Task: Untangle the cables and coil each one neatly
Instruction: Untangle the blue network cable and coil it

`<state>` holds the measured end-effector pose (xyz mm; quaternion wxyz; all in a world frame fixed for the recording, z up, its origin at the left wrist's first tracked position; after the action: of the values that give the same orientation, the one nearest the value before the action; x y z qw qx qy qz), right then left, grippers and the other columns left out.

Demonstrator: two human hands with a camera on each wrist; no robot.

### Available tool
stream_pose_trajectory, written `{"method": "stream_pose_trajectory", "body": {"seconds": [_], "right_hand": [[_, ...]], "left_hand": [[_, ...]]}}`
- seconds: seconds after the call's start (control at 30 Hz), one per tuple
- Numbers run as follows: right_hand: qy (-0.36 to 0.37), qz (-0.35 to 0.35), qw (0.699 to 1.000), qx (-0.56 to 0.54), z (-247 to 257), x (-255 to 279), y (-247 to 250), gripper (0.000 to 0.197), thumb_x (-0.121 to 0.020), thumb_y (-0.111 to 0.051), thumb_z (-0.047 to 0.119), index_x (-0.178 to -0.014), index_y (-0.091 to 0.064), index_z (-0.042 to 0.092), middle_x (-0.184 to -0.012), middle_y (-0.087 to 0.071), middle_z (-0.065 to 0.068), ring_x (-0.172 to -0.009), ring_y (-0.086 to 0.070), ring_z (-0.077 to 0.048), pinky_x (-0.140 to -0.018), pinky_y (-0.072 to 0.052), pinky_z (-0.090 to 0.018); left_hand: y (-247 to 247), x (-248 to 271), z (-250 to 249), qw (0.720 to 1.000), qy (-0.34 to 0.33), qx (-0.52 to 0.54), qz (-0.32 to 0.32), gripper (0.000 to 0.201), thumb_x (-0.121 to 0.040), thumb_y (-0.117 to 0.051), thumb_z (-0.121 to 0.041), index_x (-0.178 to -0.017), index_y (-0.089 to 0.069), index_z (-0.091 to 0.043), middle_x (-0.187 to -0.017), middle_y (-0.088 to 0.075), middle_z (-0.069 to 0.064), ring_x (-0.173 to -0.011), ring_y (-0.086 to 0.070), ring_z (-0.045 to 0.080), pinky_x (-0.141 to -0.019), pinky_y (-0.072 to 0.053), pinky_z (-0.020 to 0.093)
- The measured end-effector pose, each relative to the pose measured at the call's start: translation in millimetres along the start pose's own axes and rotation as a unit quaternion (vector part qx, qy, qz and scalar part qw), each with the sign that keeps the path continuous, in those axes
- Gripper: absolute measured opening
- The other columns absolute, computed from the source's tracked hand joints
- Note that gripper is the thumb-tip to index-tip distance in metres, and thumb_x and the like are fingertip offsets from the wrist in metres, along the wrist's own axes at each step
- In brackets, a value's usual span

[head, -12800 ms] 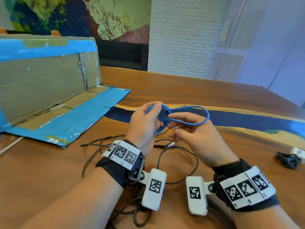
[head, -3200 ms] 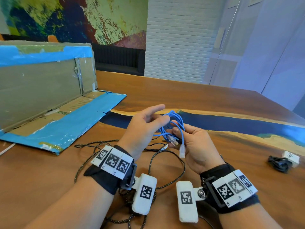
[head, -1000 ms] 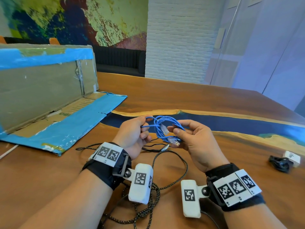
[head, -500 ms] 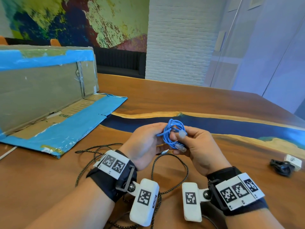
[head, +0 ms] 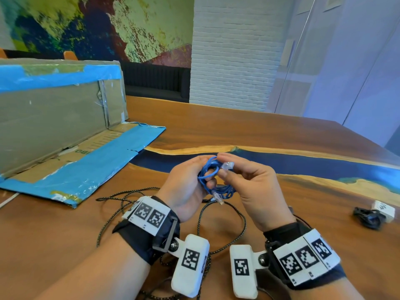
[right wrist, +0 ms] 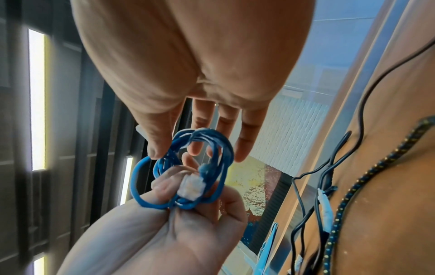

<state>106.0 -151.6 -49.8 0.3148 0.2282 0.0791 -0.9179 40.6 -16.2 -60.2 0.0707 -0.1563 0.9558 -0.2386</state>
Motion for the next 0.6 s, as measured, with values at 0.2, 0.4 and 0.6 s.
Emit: {"method": "stream_pose_trajectory", "body": {"seconds": [0.2,0.4,0.6], "right_hand": [[0.038,-0.104,0.993,-0.029,7.2,-6.7,12.3,0.007,-0.094,-0.065,0.017,-0.093,-0.071,0.014,-0.088,-0.074,-0.001,-0.082,-0.07,-0.018,-0.073,-0.06,-0.035],[0.014,-0.198,0.968,-0.151,16.3,-15.8,42.3,0.014,-0.102,-0.056,0.012,-0.09,-0.063,0.009,-0.072,-0.067,-0.004,-0.052,-0.057,-0.012,-0.057,-0.056,-0.026],[-0.035,-0.184,0.954,-0.234,15.3,-16.4,35.3,0.015,-0.105,-0.051,0.012,-0.095,-0.062,0.011,-0.074,-0.068,-0.003,-0.06,-0.064,-0.009,-0.066,-0.059,-0.025]], "left_hand": [[3.3,0.0,-5.5,0.998,0.052,0.039,0.016,0.059,-0.092,-0.055,-0.063,-0.114,-0.061,-0.008,-0.062,-0.025,-0.003,-0.057,-0.019,0.013,-0.057,-0.022,0.025],[-1.1,4.2,-6.6,0.988,0.009,-0.145,0.052,0.037,-0.096,-0.064,-0.036,-0.111,-0.075,-0.005,-0.06,-0.02,-0.004,-0.055,-0.016,0.013,-0.059,-0.016,0.03],[5.5,2.0,-9.9,0.99,0.023,-0.139,-0.002,0.033,-0.105,-0.054,-0.037,-0.096,-0.074,-0.012,-0.065,-0.018,-0.003,-0.056,-0.016,0.013,-0.056,-0.022,0.026]]}}
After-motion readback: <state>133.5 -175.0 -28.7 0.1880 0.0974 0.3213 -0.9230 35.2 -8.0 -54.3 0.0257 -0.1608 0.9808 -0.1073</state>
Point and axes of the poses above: each hand's wrist, its own x-axis away from the middle knuckle, its own y-axis out of the back of the hand, z = x × y, the point moved 2 cm from there along -x, towards the middle knuckle
